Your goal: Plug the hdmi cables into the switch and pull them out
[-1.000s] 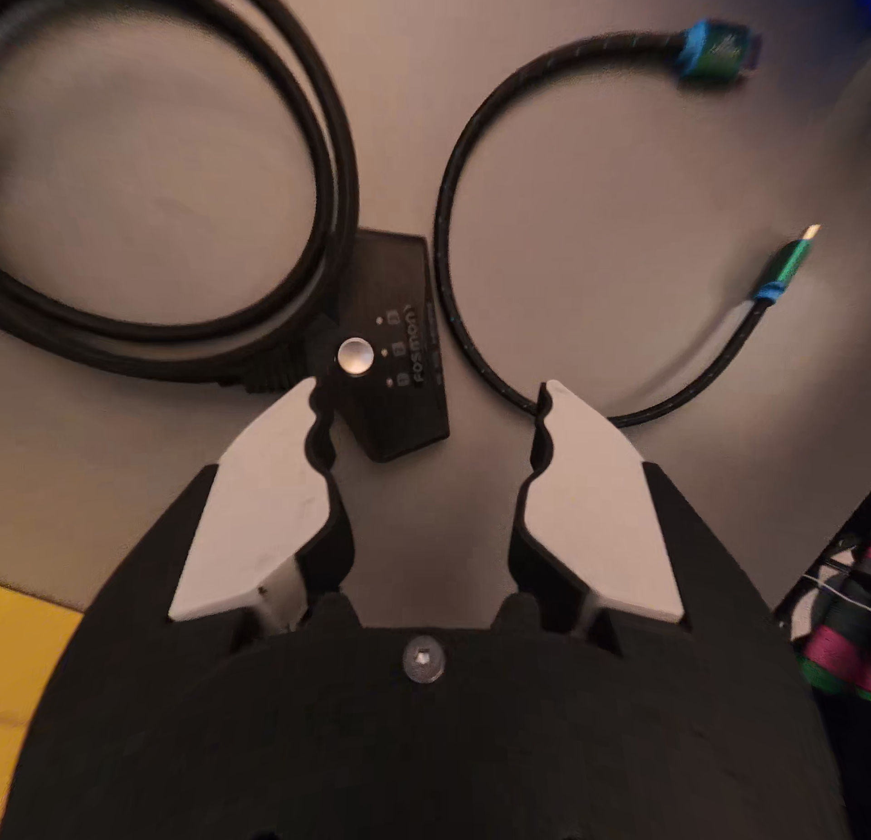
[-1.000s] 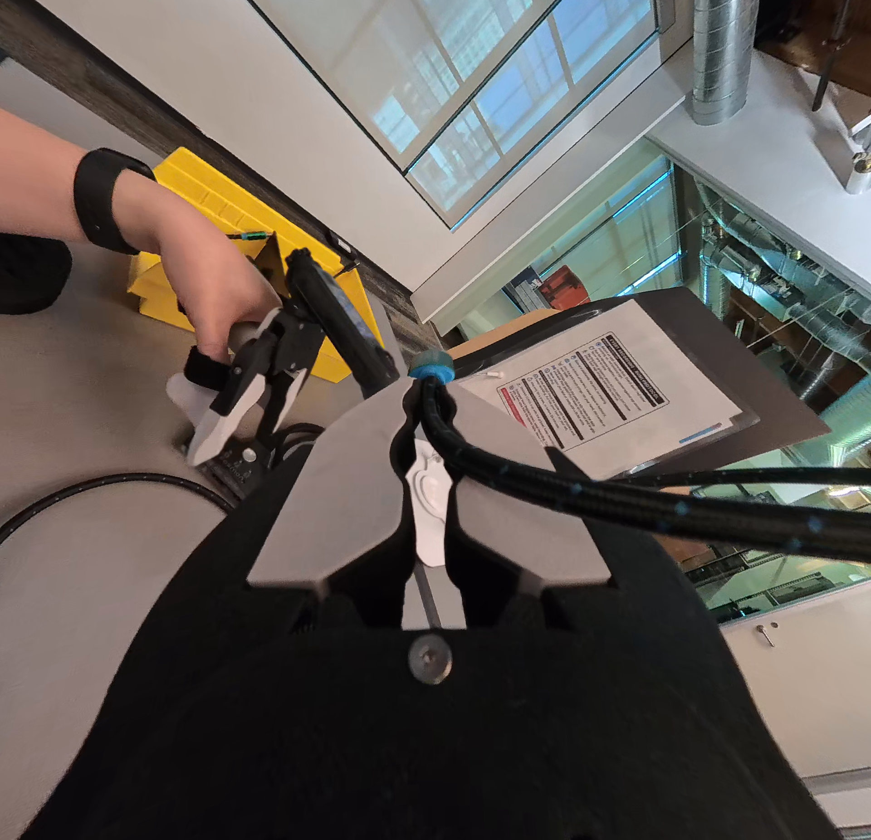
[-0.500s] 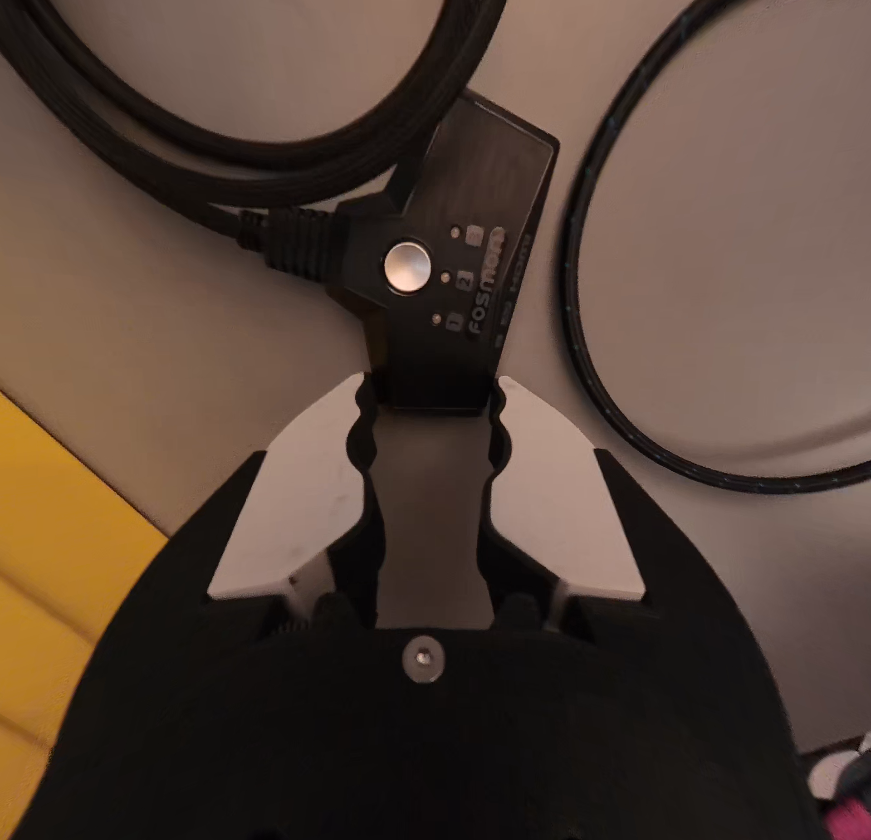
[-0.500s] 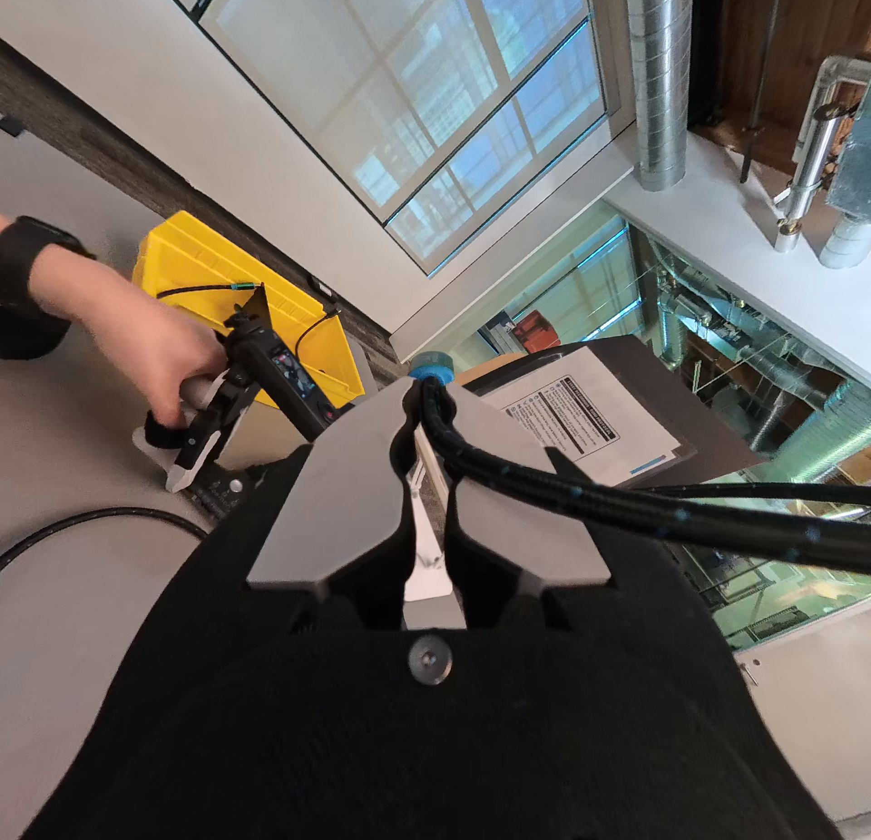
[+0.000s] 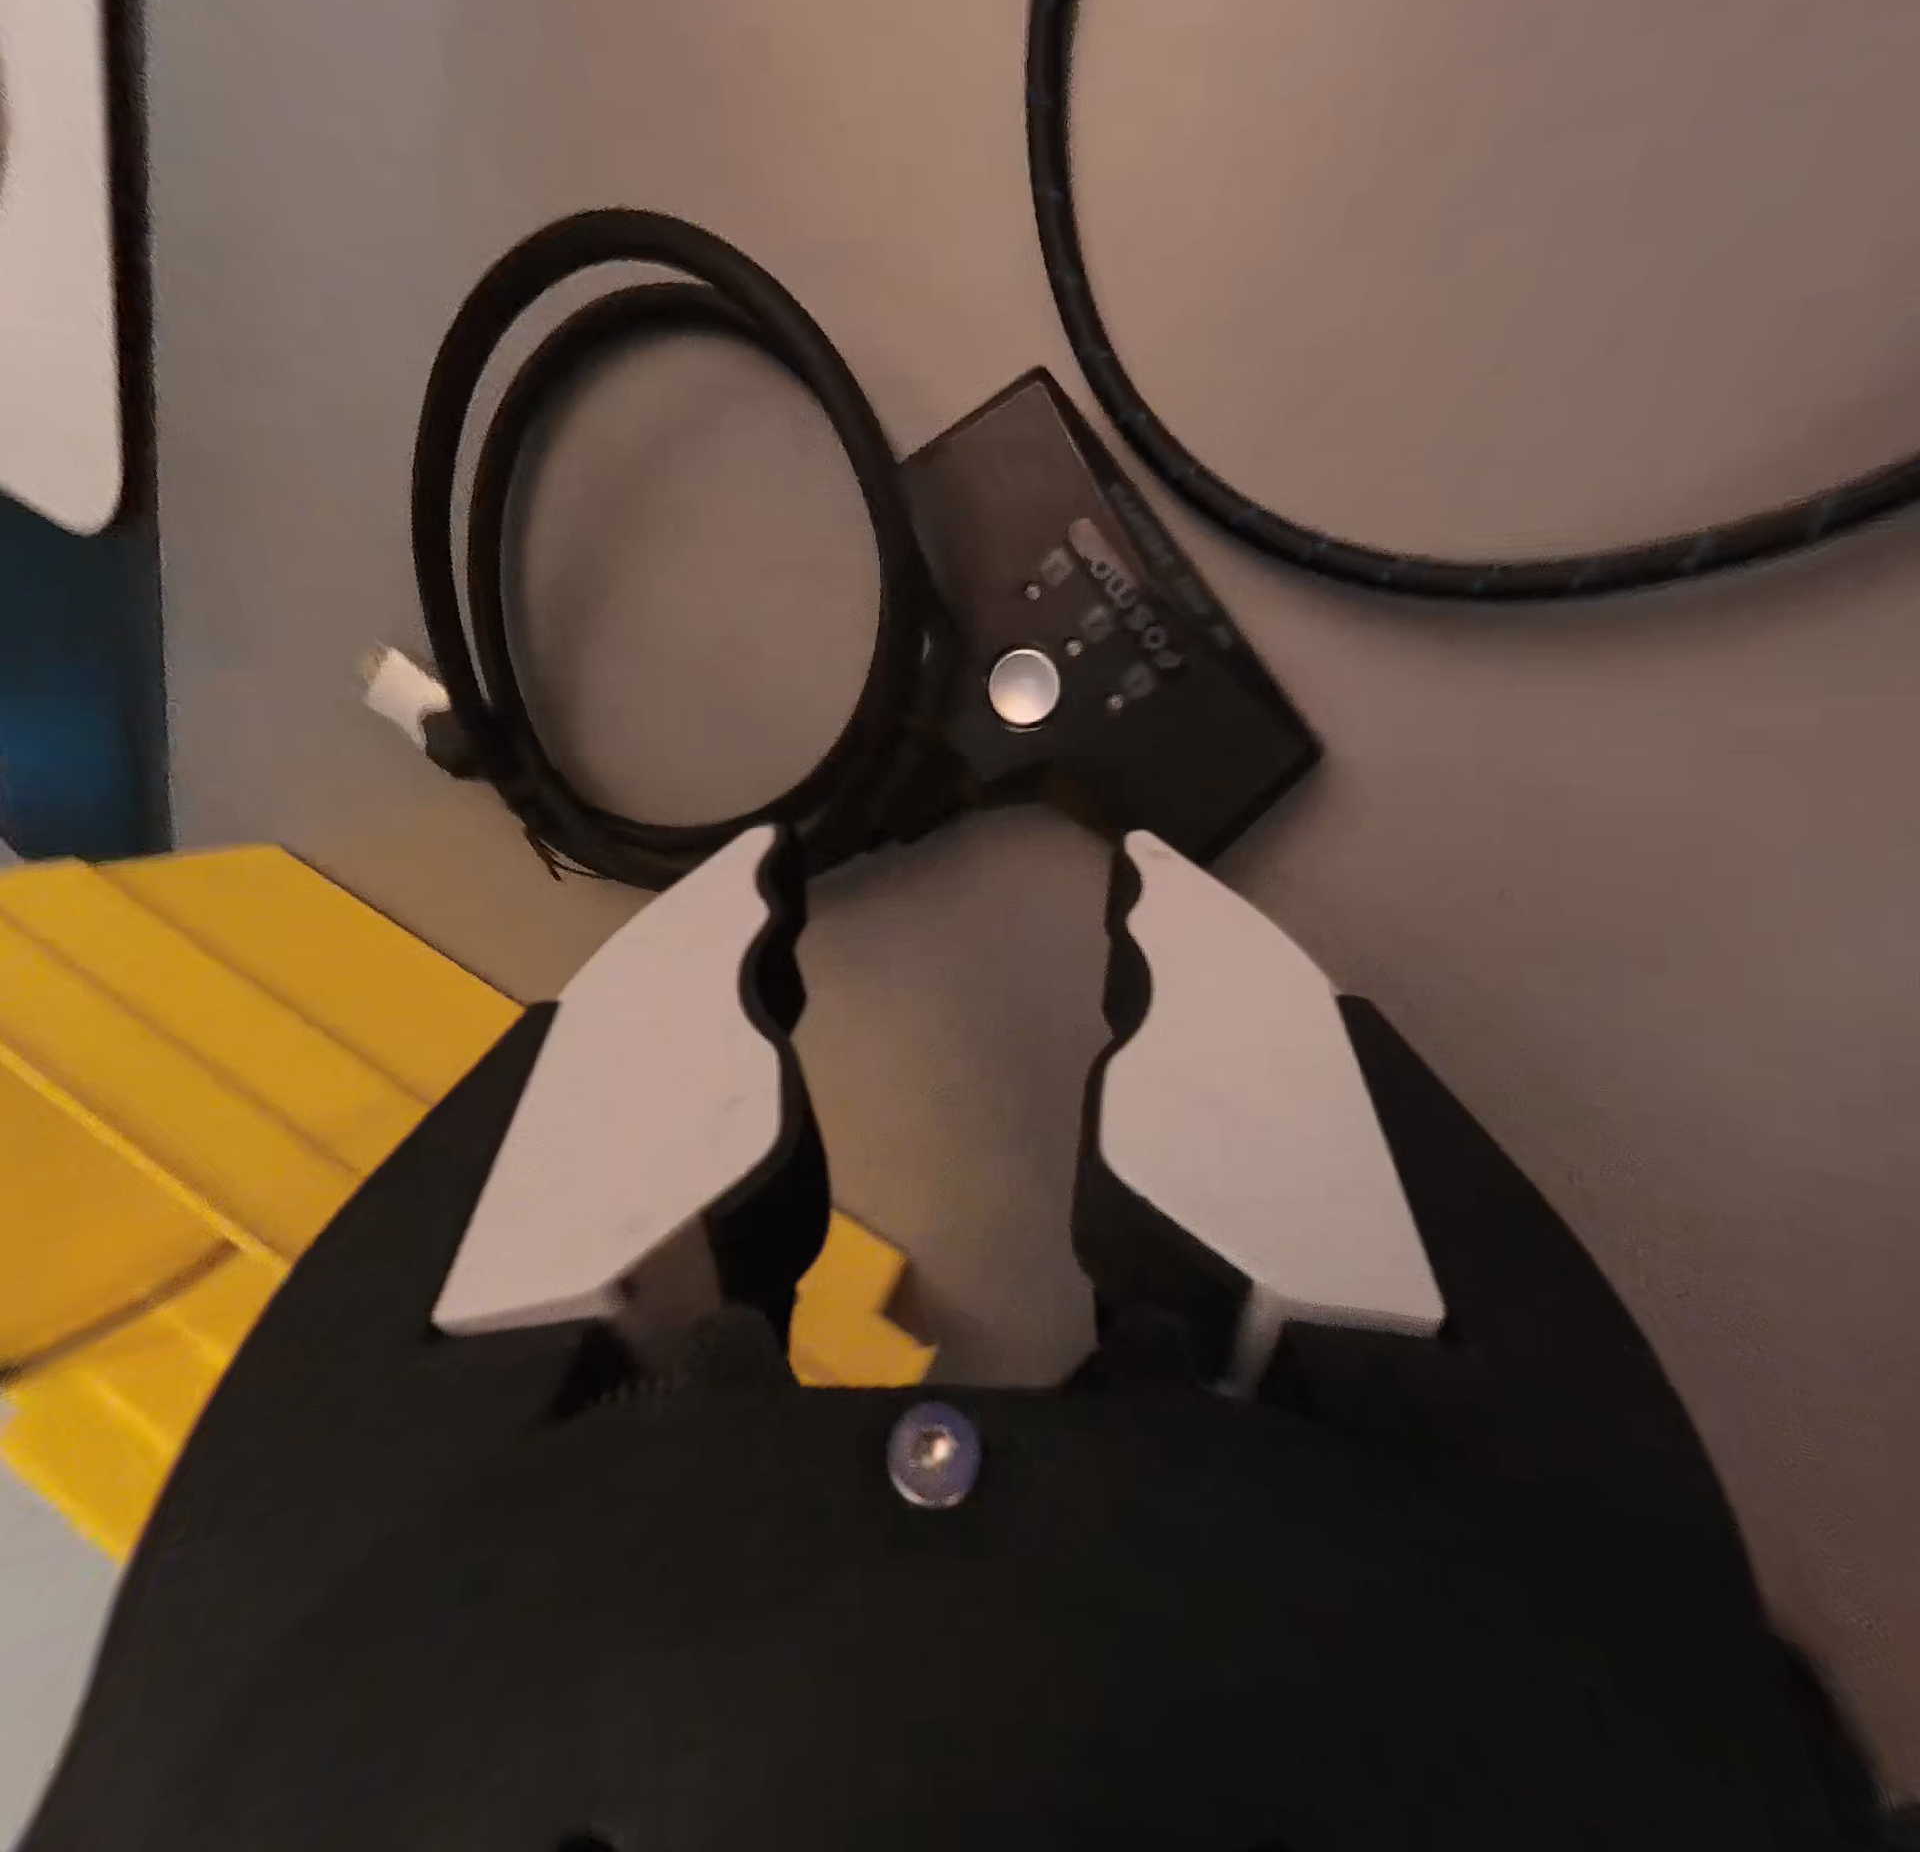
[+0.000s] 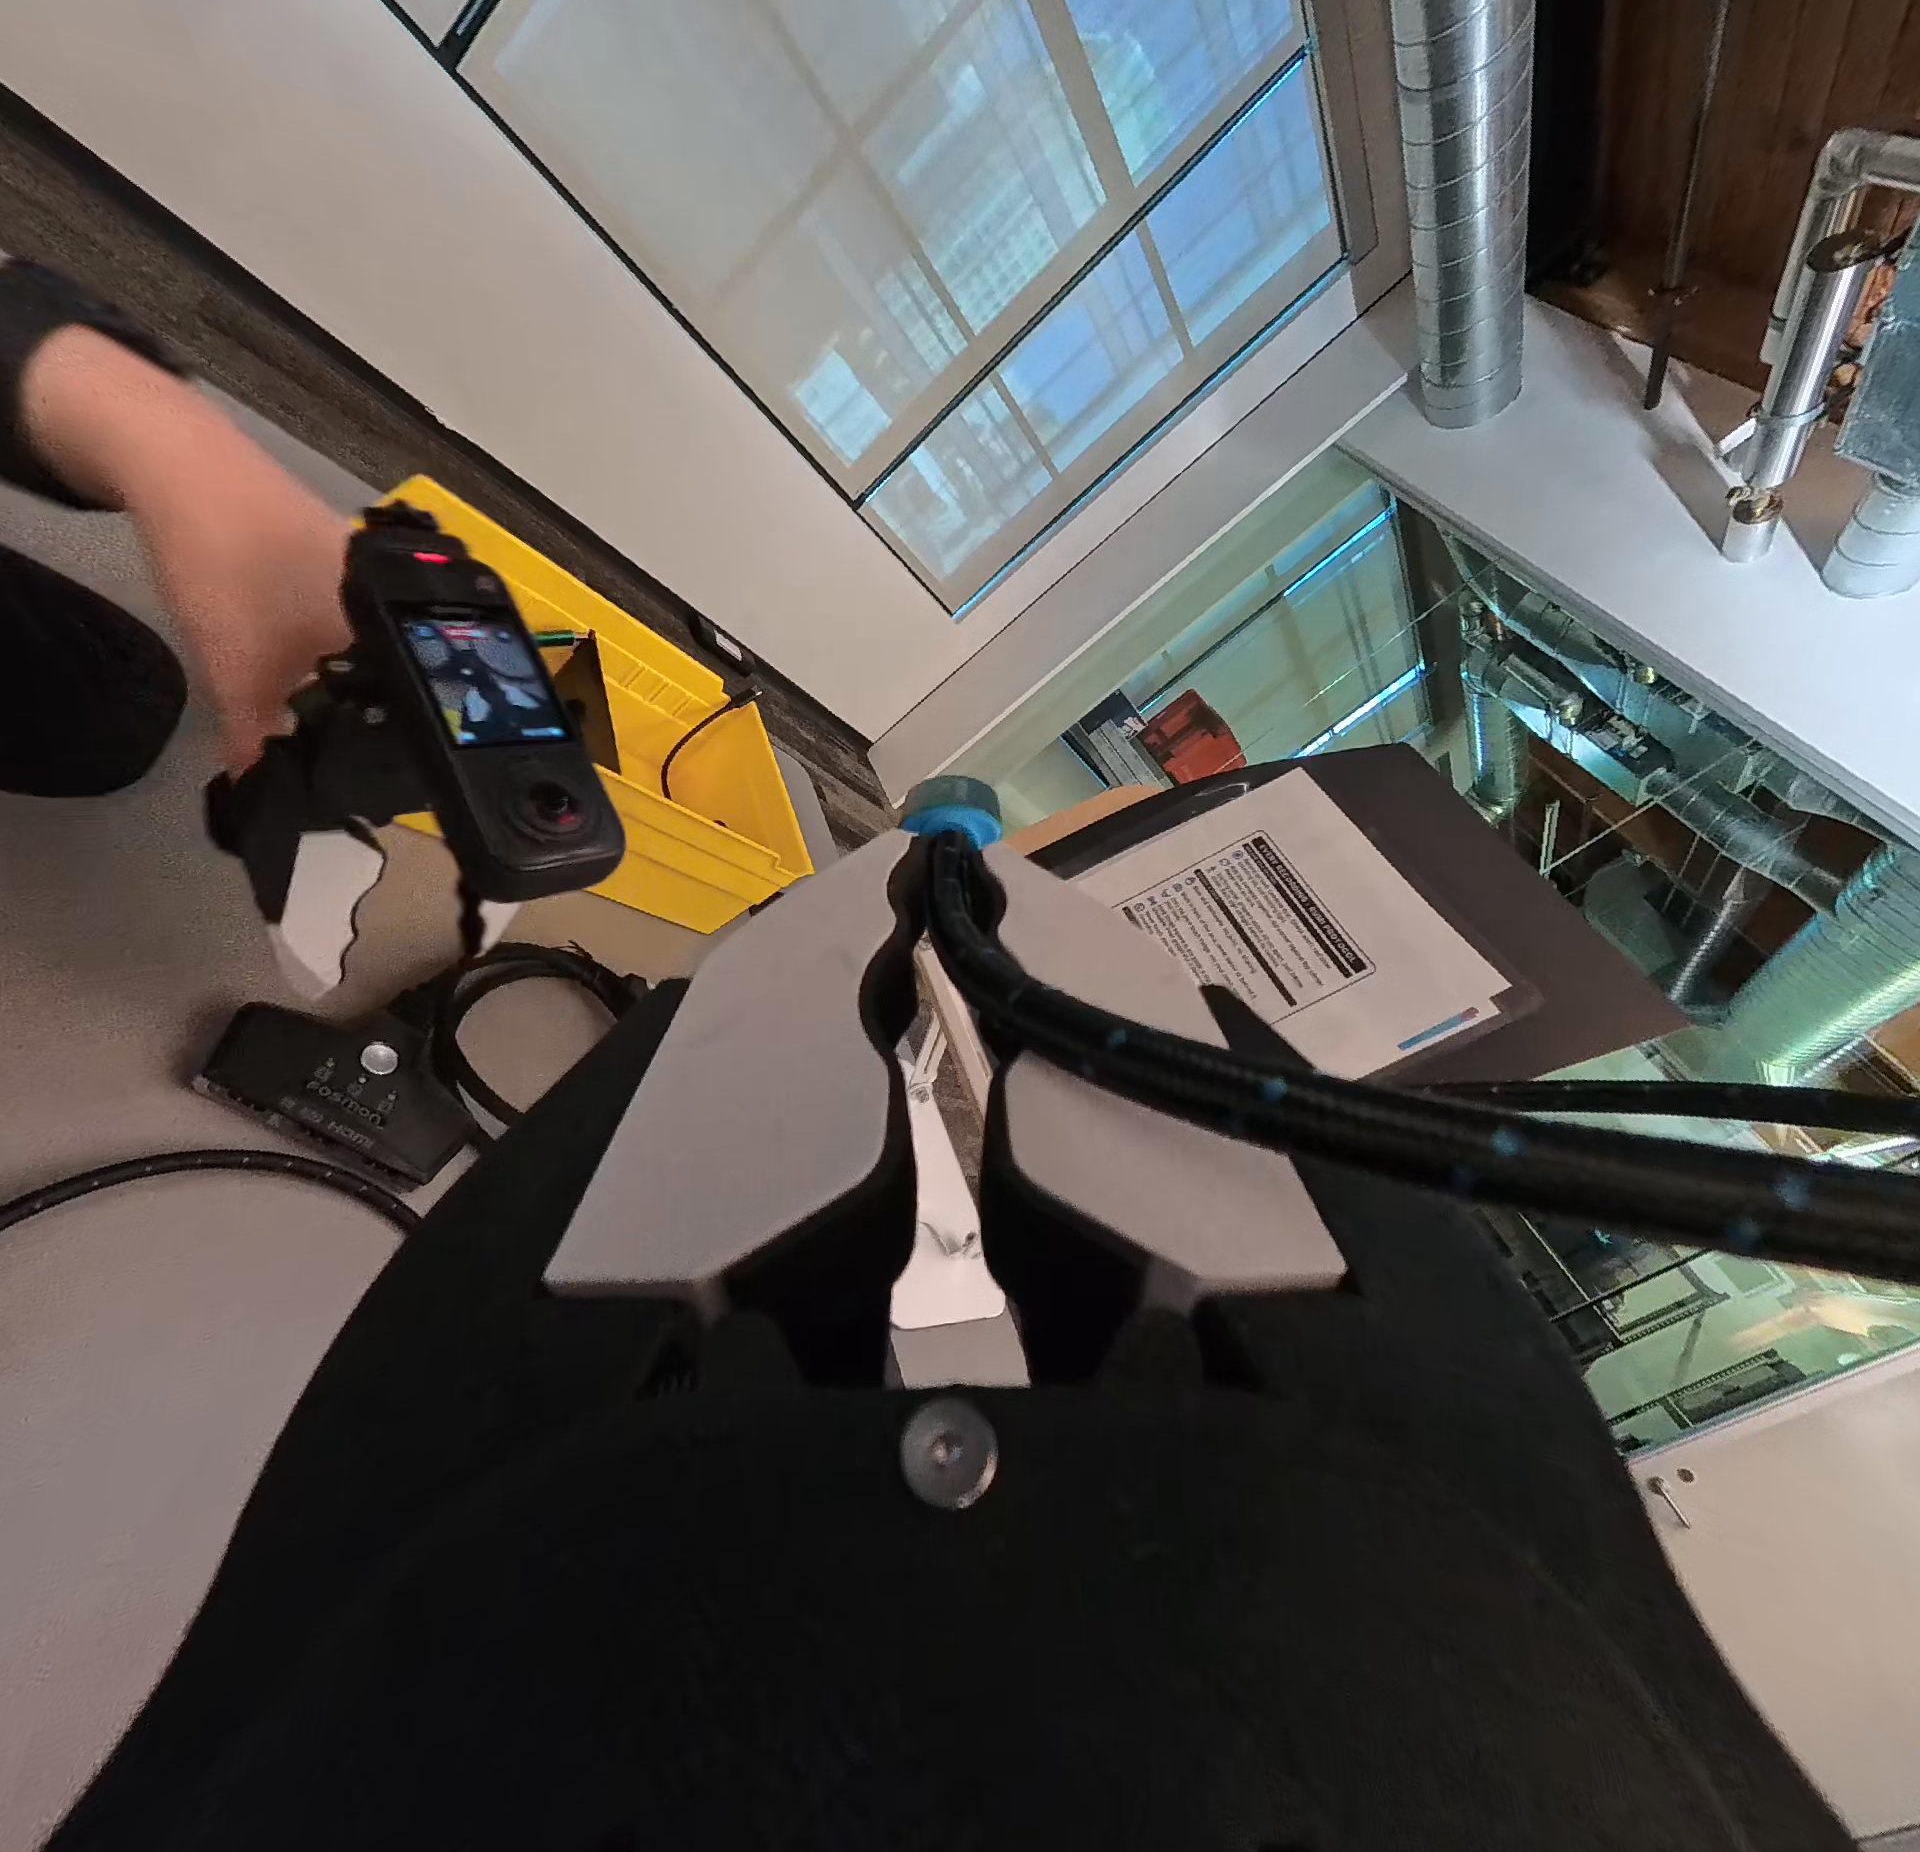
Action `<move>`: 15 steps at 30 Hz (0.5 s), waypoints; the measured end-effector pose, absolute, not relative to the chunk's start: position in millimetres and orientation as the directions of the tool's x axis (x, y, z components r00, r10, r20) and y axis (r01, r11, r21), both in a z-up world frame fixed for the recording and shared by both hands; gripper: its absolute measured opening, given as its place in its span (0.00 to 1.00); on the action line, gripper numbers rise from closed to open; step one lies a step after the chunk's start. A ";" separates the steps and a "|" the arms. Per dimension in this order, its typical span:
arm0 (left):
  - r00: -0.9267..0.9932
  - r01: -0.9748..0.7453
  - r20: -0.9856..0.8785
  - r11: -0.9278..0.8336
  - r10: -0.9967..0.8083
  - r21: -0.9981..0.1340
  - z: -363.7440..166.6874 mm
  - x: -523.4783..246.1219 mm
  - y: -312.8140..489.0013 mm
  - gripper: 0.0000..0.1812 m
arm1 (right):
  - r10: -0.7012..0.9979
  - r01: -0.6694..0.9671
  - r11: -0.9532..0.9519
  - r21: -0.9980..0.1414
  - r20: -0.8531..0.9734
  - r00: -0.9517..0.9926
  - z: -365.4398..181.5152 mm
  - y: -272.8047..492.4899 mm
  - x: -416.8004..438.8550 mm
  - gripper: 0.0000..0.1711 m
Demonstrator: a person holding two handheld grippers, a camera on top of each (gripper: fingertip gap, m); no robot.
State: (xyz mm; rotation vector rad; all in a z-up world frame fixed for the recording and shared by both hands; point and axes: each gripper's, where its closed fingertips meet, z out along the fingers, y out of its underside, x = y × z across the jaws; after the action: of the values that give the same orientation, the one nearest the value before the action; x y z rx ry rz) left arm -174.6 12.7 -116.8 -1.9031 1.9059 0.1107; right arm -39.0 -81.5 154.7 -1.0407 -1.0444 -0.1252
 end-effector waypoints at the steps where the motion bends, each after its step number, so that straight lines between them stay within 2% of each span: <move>1: -0.027 -0.973 -0.355 0.106 -0.934 -0.203 -115.8 -174.8 17.5 0.34 | 0.370 0.536 0.542 -0.648 0.756 0.540 153.9 -80.6 -38.7 0.04; 2: -0.101 -0.974 -0.345 0.163 -0.933 -0.155 -117.0 -174.6 22.2 0.40 | 0.372 0.536 0.539 -0.650 0.754 0.541 153.2 -79.5 -38.1 0.04; 3: -0.167 -0.971 -0.318 0.212 -0.933 -0.111 -120.4 -174.0 25.0 0.41 | 0.374 0.536 0.536 -0.652 0.753 0.542 152.3 -78.1 -37.4 0.04; 6: -0.296 -0.950 -0.158 0.308 -0.942 -0.055 -138.7 -165.7 20.0 0.36 | 0.381 0.536 0.526 -0.660 0.746 0.546 149.7 -74.3 -35.0 0.04; 10: -0.376 -0.922 0.014 0.372 -0.927 -0.109 -144.7 -151.4 13.1 0.26 | 0.388 0.544 0.508 -0.667 0.742 0.547 145.1 -69.7 -32.1 0.04; 15: -0.428 -0.904 0.122 0.422 -0.896 -0.073 -148.6 -163.7 9.5 0.29 | 0.400 0.543 0.501 -0.675 0.736 0.546 142.3 -65.5 -29.9 0.04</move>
State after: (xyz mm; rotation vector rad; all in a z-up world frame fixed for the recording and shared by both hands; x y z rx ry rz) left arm -163.7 9.5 -148.6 -1.7122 2.7018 -0.2043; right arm -29.9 -65.5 142.3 -1.0970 -1.0451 -0.1087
